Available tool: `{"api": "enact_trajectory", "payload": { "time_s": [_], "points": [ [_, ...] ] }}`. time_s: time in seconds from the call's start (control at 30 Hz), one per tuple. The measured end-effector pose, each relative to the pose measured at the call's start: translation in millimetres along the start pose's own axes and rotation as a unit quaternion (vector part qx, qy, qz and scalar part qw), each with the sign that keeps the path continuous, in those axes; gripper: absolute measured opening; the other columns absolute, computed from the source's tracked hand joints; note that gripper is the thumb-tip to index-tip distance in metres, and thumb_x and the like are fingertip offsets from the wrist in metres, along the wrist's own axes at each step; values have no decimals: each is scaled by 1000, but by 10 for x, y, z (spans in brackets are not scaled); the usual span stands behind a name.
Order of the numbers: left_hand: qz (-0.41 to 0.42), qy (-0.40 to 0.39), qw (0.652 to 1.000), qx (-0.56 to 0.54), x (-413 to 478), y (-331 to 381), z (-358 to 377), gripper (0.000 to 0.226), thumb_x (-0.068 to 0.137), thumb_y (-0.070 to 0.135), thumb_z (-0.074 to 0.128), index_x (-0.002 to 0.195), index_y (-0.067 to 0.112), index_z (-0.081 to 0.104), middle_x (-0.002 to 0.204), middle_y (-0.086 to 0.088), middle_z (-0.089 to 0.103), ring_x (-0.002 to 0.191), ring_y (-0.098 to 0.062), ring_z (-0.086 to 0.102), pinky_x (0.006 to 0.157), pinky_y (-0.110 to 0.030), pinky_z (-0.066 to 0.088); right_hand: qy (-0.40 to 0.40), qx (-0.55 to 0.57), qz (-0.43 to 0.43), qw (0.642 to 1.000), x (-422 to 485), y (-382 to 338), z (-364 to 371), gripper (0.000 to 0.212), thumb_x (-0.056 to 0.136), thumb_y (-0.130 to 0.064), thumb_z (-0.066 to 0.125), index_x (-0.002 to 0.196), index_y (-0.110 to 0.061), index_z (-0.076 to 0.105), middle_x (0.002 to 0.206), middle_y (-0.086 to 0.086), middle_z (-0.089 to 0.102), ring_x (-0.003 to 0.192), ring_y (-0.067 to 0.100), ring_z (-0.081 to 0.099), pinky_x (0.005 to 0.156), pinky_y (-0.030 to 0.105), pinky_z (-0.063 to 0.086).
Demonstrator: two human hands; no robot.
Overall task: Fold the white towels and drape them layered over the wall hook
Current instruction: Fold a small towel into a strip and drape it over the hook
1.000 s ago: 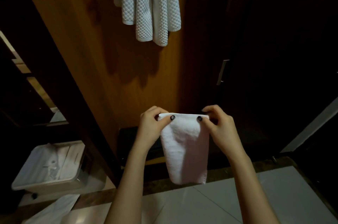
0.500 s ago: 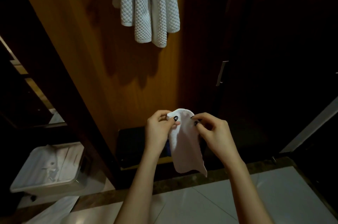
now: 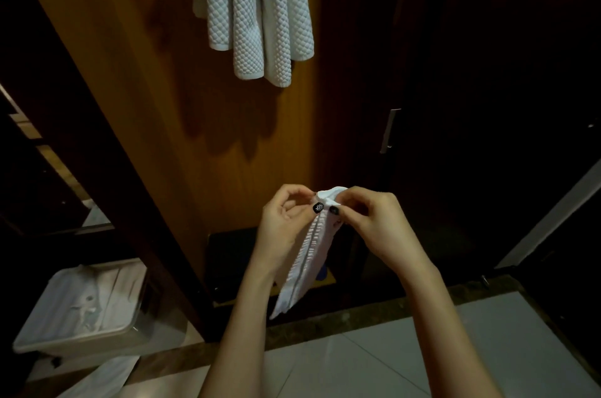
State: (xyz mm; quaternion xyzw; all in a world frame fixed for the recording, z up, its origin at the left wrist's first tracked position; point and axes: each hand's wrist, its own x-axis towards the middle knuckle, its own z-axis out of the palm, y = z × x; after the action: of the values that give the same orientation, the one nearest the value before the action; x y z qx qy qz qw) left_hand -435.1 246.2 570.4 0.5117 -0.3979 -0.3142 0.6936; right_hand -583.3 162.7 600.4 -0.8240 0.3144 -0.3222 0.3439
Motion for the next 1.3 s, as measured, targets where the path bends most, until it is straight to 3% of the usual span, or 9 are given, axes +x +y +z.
{"api": "enact_trajectory", "payload": {
  "time_s": [0.2, 0.37, 0.6, 0.7, 0.77, 0.83, 1.0, 1.17, 1.3],
  "points": [
    [27, 3, 999, 36, -35, 34, -21, 18, 83, 0, 71, 89, 16, 67, 96, 10, 72, 84, -10, 70, 73, -20, 55, 17, -55, -48, 997, 73, -93, 39, 4, 88, -23, 70, 87, -20, 68, 87, -13, 49, 84, -3, 52, 68, 10, 44],
    [50, 13, 998, 31, -59, 49, -21, 24, 81, -5, 70, 89, 16, 63, 92, 13, 71, 85, -6, 70, 71, -16, 53, 4, -37, -61, 997, 80, -115, 27, 10, 87, -22, 72, 83, -30, 67, 119, -19, 43, 116, -17, 32, 91, -2, 29],
    [71, 73, 995, -9, -44, 68, -72, 26, 81, -11, 68, 82, 14, 63, 86, 12, 72, 86, -3, 68, 73, -15, 52, -26, 67, -34, 997, 133, -157, -20, 14, 92, -16, 65, 92, -27, 73, 104, -14, 63, 100, -7, 58, 83, 12, 48],
    [75, 81, 994, -14, -29, 73, -117, 27, 80, -12, 68, 82, 15, 63, 89, 11, 73, 88, -4, 69, 75, -16, 52, -76, 62, -10, 995, 123, -142, -71, 10, 88, -17, 70, 91, -27, 72, 94, -6, 70, 92, 3, 66, 83, 27, 55],
    [78, 79, 994, -5, -29, 82, -134, 27, 80, -11, 68, 81, 15, 63, 89, 11, 72, 89, -4, 68, 76, -15, 52, -75, 35, -12, 996, 129, -151, -57, 2, 88, -18, 71, 87, -21, 70, 88, 1, 70, 85, 14, 67, 80, 41, 55],
    [87, 82, 993, 10, -16, 105, -159, 28, 80, -11, 69, 81, 17, 63, 89, 11, 72, 90, -4, 68, 77, -15, 51, -54, 19, -26, 998, 145, -185, -17, 6, 88, -20, 70, 84, -17, 67, 84, 3, 67, 82, 19, 66, 75, 47, 54],
    [106, 81, 989, 64, 16, 183, -181, 28, 80, -8, 71, 82, 19, 62, 85, 17, 69, 86, 2, 65, 76, -13, 50, 3, 16, -33, 999, 173, -248, 65, 7, 88, -22, 70, 85, -20, 64, 84, -4, 64, 82, 13, 64, 70, 42, 57],
    [121, 103, 986, 51, 36, 232, -171, 29, 80, -9, 70, 83, 18, 60, 82, 12, 67, 83, 0, 66, 74, -14, 51, 0, 101, 3, 995, 198, -250, 99, 26, 85, -19, 74, 106, -28, 63, 95, -12, 65, 91, 6, 64, 75, 23, 56],
    [127, 107, 985, 36, 100, 284, -147, 26, 82, -9, 68, 82, 16, 60, 84, 11, 68, 84, 0, 66, 74, -14, 51, -40, 145, 5, 989, 271, -269, 113, 6, 88, -16, 69, 92, -12, 66, 94, 3, 68, 88, 16, 68, 75, 34, 57]
  ]
}}
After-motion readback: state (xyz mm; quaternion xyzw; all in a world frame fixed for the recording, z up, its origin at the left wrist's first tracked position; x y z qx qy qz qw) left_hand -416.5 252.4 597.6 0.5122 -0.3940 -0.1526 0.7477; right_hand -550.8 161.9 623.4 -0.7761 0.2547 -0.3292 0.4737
